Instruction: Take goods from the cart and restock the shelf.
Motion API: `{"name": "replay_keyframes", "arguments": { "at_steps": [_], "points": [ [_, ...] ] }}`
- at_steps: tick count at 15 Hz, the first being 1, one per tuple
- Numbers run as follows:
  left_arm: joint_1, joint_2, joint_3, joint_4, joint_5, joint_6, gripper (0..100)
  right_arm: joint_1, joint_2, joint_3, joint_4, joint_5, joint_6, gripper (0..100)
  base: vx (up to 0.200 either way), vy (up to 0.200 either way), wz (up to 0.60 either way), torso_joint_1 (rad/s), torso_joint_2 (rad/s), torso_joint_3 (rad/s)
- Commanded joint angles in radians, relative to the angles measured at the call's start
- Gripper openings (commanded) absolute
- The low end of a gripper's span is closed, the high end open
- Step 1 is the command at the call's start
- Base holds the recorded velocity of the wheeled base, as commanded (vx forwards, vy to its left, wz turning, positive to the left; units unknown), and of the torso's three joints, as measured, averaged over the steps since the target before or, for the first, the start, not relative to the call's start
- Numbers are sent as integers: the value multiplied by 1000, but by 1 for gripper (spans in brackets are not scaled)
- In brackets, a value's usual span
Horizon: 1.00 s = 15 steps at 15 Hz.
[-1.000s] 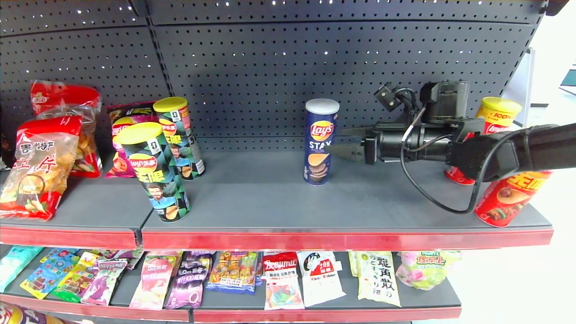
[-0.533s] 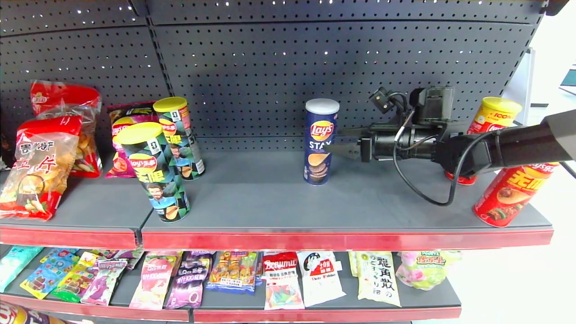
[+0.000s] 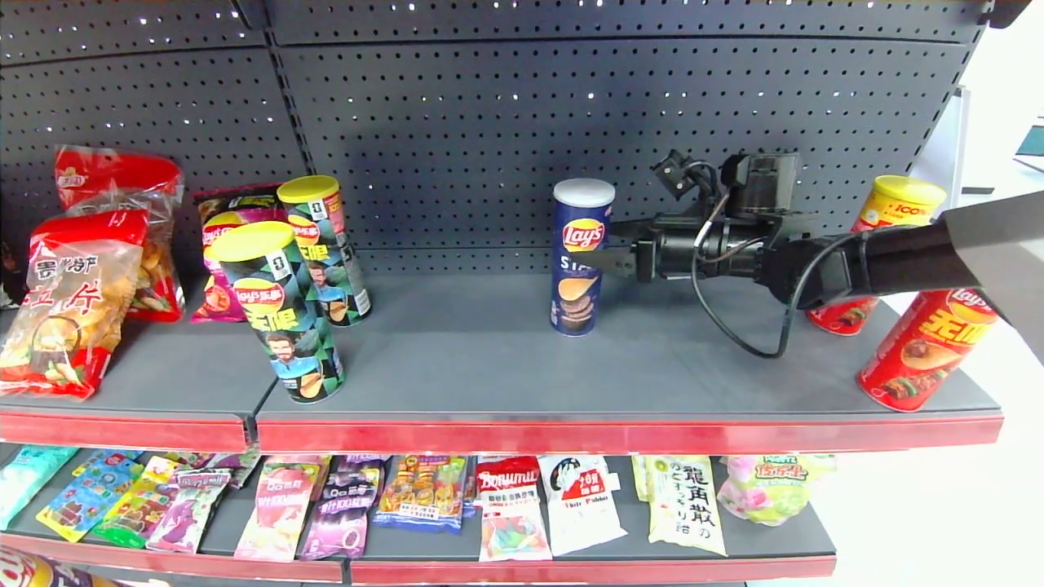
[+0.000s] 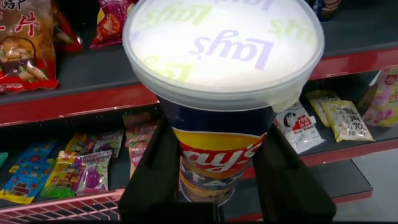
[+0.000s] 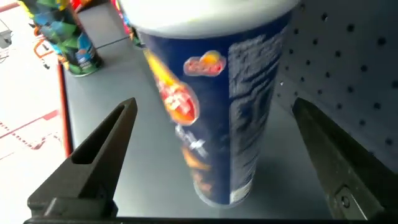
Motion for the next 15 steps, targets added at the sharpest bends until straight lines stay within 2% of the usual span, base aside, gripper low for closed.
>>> {"name": "replay_keyframes", "arguments": {
  "at_steps": [1, 6, 7, 12, 15],
  "points": [
    [0, 2, 6, 0, 0, 0, 0, 22, 22, -26, 0, -3, 17, 100, 0, 0, 0, 0, 0, 0],
    [0, -1, 6, -2, 3, 0, 0, 36, 77, -109, 0, -9, 28, 100, 0, 0, 0, 0, 0, 0],
    [0, -3, 8, -2, 3, 0, 0, 37, 83, -113, -1, -19, 23, 0, 0, 0, 0, 0, 0, 0],
    [-1, -8, 26, -2, 3, 0, 0, 42, 51, -90, -1, -42, 20, 0, 0, 0, 0, 0, 0, 0],
    [-1, -6, 31, -3, 3, 0, 0, 75, -113, 91, -3, -130, 22, 0, 0, 0, 0, 0, 0, 0]
  ]
}}
